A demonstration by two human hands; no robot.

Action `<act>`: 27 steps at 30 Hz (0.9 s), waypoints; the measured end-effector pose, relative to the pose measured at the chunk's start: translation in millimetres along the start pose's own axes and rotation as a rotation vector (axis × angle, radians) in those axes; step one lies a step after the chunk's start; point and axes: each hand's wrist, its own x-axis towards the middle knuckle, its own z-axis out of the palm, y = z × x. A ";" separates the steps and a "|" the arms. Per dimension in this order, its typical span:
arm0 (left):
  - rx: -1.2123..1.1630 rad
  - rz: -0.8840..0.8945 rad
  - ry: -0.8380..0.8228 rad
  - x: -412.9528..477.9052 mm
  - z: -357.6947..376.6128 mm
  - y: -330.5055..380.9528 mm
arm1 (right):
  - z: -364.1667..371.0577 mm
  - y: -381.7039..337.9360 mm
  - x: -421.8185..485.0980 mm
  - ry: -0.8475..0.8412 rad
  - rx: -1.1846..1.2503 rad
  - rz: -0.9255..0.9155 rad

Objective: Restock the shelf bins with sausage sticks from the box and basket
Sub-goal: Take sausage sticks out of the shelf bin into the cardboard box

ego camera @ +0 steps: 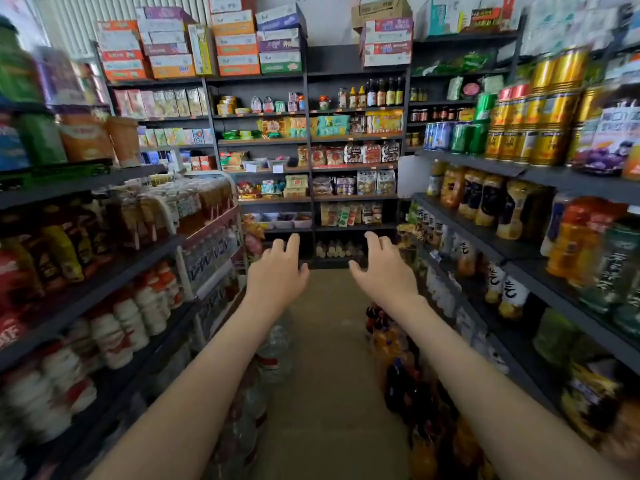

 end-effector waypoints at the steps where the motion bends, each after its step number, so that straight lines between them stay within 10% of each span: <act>1: 0.017 -0.004 -0.036 12.6 12.4 -6.0 | 15.6 1.9 13.7 -0.022 0.003 0.007; 27: 0.033 0.052 -0.271 608.9 469.0 -82.4 | 390.1 234.7 635.1 -0.225 -0.090 0.069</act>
